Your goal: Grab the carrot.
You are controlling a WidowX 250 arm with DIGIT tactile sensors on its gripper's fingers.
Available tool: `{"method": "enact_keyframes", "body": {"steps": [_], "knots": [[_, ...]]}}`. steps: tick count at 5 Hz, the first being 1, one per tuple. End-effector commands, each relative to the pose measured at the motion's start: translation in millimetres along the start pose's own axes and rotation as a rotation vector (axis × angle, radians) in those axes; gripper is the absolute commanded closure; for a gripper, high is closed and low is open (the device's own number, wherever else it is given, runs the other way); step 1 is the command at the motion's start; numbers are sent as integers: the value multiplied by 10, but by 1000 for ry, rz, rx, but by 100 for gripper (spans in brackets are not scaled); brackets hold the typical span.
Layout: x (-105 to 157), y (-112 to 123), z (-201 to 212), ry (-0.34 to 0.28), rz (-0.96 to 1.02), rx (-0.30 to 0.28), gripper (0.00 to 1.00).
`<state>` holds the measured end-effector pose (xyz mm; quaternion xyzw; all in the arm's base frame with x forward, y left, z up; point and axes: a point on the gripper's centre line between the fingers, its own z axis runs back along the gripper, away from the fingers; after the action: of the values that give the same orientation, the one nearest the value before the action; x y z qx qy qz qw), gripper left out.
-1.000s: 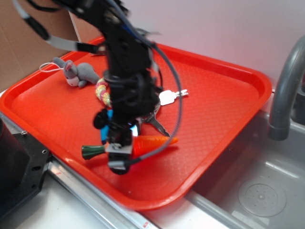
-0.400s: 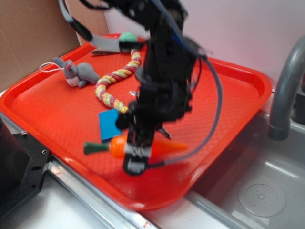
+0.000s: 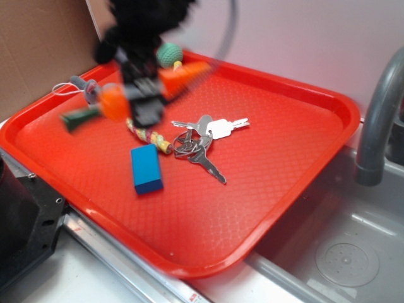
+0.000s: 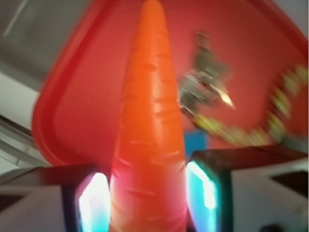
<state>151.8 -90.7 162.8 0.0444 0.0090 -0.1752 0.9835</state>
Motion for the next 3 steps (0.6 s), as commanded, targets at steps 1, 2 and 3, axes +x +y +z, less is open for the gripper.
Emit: {"method": "enact_keyframes", "body": {"steps": [1, 2, 3], "knots": [[-428, 508, 799, 61, 397, -31, 100], [-529, 740, 756, 78, 495, -60, 100], [-599, 803, 718, 97, 534, -46, 100]]}}
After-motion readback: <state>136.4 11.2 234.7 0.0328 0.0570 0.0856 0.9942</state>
